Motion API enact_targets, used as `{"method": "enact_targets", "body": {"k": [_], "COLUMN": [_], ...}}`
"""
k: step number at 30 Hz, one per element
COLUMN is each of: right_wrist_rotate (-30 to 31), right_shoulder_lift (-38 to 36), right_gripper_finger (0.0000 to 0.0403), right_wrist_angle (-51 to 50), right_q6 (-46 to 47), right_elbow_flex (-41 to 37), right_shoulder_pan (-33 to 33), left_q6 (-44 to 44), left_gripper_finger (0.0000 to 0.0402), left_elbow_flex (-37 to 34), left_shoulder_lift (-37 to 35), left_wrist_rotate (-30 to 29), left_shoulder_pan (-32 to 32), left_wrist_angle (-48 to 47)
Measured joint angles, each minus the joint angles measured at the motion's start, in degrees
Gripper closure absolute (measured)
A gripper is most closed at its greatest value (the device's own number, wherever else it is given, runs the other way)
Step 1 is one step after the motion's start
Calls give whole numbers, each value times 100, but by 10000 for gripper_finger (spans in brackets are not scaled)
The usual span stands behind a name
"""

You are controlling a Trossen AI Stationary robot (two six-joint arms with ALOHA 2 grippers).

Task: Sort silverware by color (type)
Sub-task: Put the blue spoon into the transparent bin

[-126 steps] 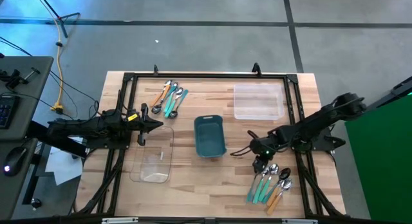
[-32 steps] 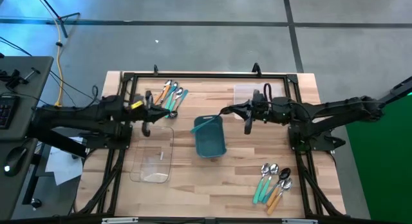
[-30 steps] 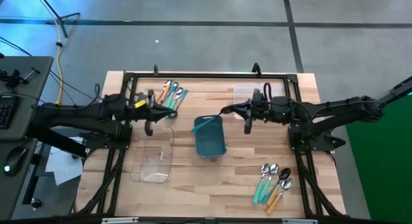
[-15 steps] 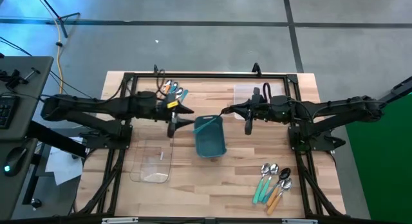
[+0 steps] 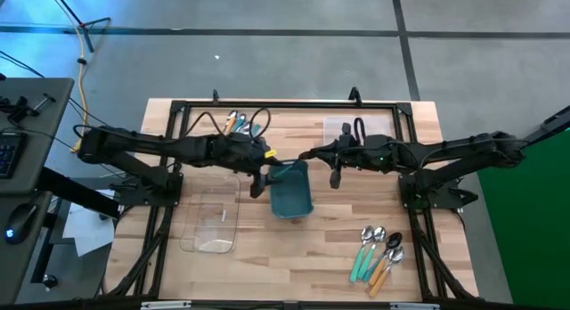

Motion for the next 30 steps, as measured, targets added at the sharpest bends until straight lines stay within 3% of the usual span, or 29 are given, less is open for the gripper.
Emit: {"method": "enact_targets", "body": {"k": [6, 15, 24, 30], "right_wrist_rotate": [-4, 17, -16, 48], "right_shoulder_lift": [-4, -4, -7, -26], "right_gripper_finger": [403, 403, 389, 307], "right_wrist_angle": [-20, -18, -4, -762], "right_q6": [-149, -187, 31, 572], "right_elbow_flex": [0, -2, 16, 369], "right_shoulder_pan": [0, -2, 0, -39], "left_q6": [100, 76, 110, 224], "left_gripper_finger": [180, 385, 397, 399], "left_elbow_flex": [1, 1, 1, -6], "left_shoulder_lift": [-1, 1, -31, -302], "left_wrist_rotate": [-206, 89, 55, 83], "left_shoulder_pan": [37, 39, 141, 353], "left_wrist_angle": [-125, -100, -220, -693]}}
